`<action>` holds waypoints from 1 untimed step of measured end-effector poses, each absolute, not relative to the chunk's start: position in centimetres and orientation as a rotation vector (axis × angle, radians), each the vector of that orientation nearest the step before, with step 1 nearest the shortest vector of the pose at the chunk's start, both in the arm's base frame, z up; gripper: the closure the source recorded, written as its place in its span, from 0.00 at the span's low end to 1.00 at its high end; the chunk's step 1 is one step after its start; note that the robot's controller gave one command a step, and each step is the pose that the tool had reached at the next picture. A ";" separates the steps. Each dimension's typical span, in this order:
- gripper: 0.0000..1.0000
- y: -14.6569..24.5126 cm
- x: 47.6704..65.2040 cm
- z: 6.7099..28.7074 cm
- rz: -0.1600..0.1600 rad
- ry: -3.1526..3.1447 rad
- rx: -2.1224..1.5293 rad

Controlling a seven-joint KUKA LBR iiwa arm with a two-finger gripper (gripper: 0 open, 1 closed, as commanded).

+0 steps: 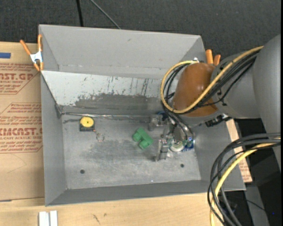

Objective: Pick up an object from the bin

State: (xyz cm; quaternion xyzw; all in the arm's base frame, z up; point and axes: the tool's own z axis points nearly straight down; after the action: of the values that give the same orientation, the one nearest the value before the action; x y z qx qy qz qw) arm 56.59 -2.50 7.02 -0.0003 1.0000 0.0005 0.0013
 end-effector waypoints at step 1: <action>0.00 -8.6 56.7 7.4 -0.002 3.138 0.107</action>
Offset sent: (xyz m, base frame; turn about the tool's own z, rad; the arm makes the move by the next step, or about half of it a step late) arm 0.0008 -0.0580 0.0042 0.0640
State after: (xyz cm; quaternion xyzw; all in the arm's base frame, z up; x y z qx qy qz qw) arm 56.69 -8.58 7.41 0.0342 0.9994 -0.0007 0.0011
